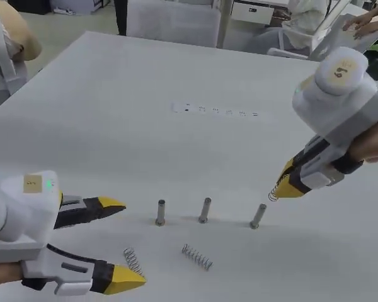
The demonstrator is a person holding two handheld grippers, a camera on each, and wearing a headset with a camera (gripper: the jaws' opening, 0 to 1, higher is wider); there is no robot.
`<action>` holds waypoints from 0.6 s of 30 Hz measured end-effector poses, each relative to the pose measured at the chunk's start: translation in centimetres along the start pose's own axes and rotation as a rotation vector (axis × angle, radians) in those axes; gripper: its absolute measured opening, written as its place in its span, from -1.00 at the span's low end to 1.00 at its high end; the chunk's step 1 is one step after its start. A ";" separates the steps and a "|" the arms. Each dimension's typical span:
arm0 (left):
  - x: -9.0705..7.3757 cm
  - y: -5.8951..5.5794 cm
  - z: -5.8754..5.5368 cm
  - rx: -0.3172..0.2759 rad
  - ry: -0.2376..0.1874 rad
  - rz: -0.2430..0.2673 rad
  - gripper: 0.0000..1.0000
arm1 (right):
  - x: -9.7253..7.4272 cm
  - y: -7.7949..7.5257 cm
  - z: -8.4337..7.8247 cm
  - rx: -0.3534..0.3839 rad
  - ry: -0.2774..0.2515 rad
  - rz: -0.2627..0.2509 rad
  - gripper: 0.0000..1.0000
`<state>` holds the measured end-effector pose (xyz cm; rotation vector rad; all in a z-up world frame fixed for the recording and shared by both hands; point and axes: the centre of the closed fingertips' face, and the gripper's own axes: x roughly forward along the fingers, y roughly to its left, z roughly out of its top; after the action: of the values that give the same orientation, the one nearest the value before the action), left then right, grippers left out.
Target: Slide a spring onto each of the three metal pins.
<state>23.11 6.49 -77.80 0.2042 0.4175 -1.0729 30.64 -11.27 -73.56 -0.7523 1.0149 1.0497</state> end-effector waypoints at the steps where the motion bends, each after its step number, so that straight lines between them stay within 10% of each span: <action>1: 0.0 0.0 0.0 -0.002 0.000 0.000 0.40 | 0.2 -0.1 -0.1 0.000 0.003 -0.002 -0.84; 18: -0.2 -0.2 0.0 -0.012 -0.007 -0.001 0.38 | 3.3 -1.2 -1.1 0.022 0.066 0.008 -0.83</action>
<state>22.86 6.54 -77.76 0.1899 0.4174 -1.0712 31.91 -11.50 -76.97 -0.7693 1.0849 1.0249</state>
